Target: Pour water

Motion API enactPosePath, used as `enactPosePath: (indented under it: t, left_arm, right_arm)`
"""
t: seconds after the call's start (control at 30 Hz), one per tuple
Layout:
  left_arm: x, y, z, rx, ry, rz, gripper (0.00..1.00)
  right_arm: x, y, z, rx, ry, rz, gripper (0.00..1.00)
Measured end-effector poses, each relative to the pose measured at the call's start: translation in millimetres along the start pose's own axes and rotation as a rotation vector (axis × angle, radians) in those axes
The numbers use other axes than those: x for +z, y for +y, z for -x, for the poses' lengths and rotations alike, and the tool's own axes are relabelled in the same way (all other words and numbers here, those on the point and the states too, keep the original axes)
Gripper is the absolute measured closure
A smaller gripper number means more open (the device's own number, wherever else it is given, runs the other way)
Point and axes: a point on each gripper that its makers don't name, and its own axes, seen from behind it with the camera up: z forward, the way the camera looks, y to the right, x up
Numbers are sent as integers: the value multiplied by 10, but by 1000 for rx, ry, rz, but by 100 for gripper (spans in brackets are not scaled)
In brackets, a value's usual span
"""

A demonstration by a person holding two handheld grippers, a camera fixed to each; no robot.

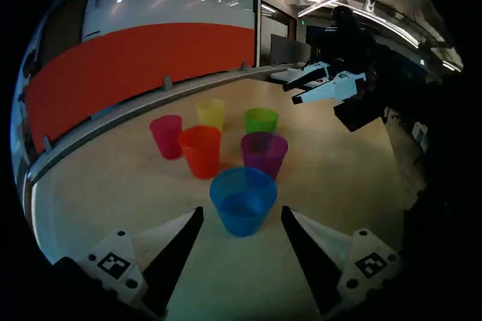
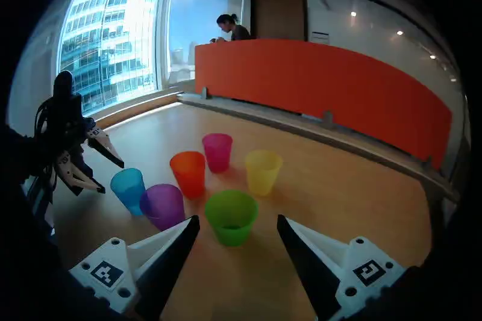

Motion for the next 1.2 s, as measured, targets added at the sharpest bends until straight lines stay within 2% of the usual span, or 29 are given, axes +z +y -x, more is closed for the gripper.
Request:
enactPosePath:
  t: [0.77, 1.2]
  left_arm:
    - [348, 21, 25, 11, -36, 43, 4]
    - [447, 27, -35, 7, -43, 61, 4]
  right_arm:
    - [194, 53, 54, 11, -20, -14, 0]
    - [252, 56, 75, 15, -25, -22, 0]
